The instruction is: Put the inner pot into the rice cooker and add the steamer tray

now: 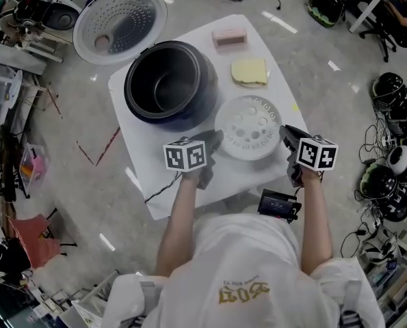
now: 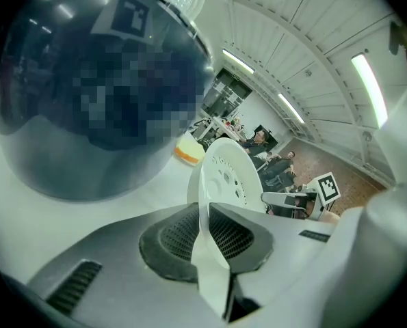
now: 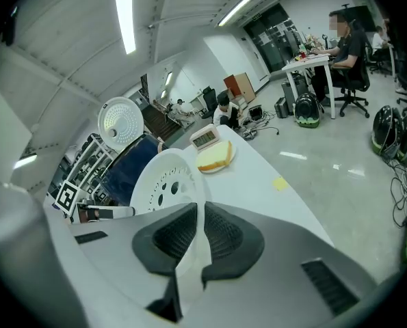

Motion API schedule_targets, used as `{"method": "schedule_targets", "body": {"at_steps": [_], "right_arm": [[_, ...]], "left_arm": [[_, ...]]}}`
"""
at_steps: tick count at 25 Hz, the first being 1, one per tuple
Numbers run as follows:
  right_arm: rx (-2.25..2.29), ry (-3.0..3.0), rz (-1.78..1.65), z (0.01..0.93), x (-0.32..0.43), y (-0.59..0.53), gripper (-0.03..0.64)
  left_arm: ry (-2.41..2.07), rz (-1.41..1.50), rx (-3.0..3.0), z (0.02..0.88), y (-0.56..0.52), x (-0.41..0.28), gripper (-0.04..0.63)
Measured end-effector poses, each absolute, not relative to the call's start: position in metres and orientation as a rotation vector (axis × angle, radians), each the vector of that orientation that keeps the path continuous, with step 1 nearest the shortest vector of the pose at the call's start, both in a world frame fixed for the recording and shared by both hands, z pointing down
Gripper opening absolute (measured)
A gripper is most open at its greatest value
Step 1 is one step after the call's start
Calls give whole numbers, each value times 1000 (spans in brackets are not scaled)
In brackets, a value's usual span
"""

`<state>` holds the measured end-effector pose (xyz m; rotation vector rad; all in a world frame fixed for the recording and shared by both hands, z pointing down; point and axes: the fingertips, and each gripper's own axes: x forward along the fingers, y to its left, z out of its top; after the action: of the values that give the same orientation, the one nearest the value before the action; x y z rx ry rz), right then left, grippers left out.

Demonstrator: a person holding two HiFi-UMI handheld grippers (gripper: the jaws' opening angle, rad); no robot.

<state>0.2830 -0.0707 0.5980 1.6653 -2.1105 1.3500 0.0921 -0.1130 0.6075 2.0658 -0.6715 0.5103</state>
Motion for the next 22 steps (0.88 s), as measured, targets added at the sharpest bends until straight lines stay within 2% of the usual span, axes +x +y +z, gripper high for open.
{"method": "schedule_targets", "body": {"at_steps": [22], "right_arm": [[1688,-2296,1102,495,256,-107,44]], "left_arm": [[-691,306,2199,509,-140,64,55]]}}
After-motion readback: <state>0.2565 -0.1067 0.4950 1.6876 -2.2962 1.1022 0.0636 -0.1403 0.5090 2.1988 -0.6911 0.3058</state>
